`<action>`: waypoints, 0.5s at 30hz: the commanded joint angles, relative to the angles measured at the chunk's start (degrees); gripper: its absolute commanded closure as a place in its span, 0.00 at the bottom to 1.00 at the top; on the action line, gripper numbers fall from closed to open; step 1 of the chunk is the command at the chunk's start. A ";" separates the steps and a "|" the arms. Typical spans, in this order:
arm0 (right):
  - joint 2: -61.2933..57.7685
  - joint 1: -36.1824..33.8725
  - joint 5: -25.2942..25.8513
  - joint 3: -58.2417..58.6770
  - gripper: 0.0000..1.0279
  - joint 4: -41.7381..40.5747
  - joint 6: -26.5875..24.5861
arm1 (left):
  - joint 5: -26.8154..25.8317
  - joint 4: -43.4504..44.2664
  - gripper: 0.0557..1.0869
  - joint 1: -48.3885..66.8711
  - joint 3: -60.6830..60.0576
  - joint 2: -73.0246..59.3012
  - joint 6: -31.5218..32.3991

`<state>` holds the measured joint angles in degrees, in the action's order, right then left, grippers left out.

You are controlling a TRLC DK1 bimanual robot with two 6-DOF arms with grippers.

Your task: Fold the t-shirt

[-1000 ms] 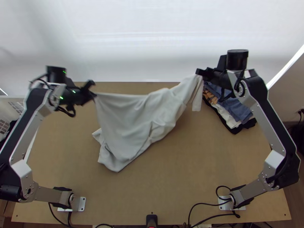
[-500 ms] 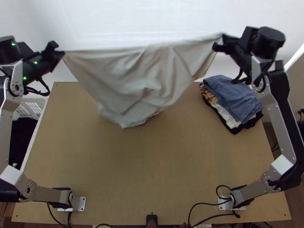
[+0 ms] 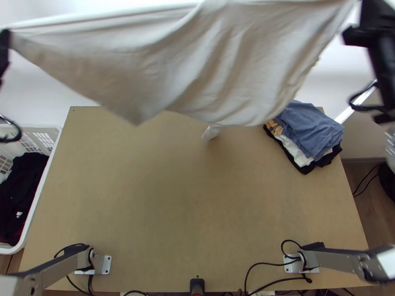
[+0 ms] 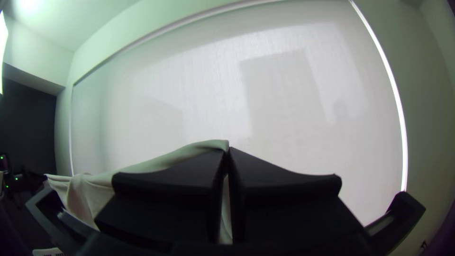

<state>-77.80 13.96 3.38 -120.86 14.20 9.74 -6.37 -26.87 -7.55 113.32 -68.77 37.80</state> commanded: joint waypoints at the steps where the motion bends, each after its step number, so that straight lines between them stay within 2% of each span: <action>1: 8.89 -0.51 3.74 -3.16 0.97 -0.22 -0.86 | 4.17 1.65 0.96 -3.96 -0.03 5.05 -1.85; 8: 21.20 -0.42 3.48 -3.33 0.97 10.76 -2.53 | 4.17 2.70 0.96 -5.02 -9.08 19.38 -2.47; 11: 24.27 -0.51 3.57 -3.33 0.97 15.69 -2.53 | 4.00 0.24 0.96 -5.28 -13.91 24.56 -2.12; 15: 27.79 -0.60 3.57 1.24 0.97 23.86 4.15 | 4.00 -3.36 0.96 -5.54 -19.45 29.49 -1.06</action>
<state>-52.82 14.83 1.65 -121.82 36.64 9.69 -7.81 -27.70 -11.14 99.35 -40.49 35.97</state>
